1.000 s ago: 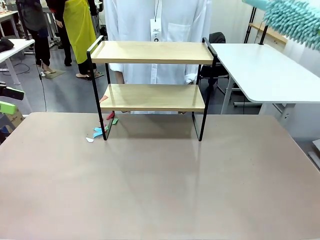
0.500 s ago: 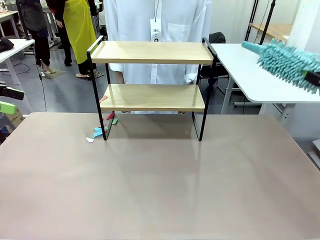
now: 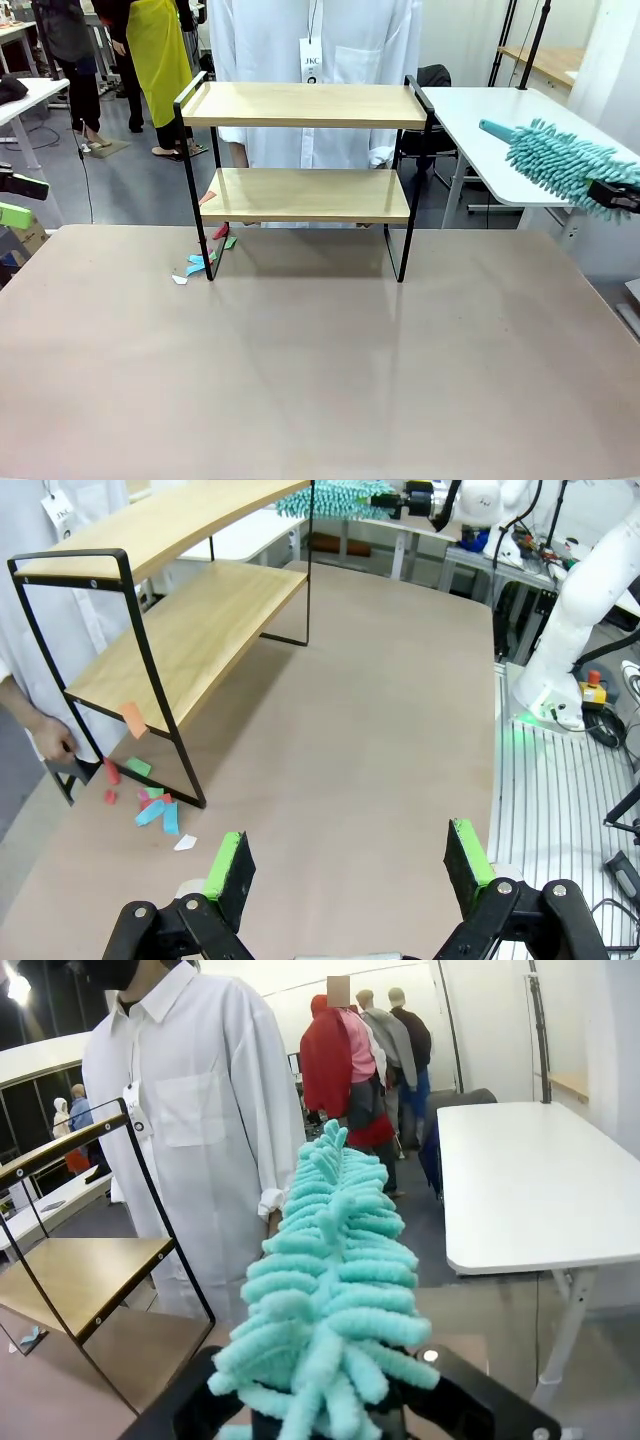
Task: Clean the shelf.
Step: Hand the Duster back to the human.
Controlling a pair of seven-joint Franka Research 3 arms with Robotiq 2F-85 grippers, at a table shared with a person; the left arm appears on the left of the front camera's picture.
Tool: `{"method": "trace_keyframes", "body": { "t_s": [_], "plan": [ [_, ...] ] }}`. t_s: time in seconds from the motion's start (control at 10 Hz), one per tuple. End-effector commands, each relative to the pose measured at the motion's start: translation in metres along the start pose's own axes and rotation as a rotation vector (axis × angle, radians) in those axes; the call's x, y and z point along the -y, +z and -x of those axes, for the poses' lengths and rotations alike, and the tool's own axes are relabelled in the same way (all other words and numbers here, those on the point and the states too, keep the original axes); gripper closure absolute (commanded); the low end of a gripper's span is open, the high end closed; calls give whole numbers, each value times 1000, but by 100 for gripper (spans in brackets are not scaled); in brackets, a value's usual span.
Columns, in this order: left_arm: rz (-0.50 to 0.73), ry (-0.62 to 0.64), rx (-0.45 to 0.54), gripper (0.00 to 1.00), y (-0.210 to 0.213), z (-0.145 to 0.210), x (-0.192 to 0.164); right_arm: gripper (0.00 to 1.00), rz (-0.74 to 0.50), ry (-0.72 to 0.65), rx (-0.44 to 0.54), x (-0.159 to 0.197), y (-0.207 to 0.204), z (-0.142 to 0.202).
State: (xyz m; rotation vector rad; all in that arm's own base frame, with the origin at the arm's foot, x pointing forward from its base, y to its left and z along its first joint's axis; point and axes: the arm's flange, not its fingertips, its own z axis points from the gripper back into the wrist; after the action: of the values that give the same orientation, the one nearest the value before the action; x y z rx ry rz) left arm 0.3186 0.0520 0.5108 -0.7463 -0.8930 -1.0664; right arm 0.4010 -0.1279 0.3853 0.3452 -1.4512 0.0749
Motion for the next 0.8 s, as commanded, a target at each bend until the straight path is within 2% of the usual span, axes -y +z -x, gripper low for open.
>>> {"method": "trace_keyframes", "body": {
  "t_s": [0.0,0.7],
  "plan": [
    [3,-19,31,0,-1,-1,-1,84,11,-13,-11,-1,4,-6],
    [3,-19,31,0,-1,-1,-1,84,11,-13,-11,-1,4,-6]
  ]
}}
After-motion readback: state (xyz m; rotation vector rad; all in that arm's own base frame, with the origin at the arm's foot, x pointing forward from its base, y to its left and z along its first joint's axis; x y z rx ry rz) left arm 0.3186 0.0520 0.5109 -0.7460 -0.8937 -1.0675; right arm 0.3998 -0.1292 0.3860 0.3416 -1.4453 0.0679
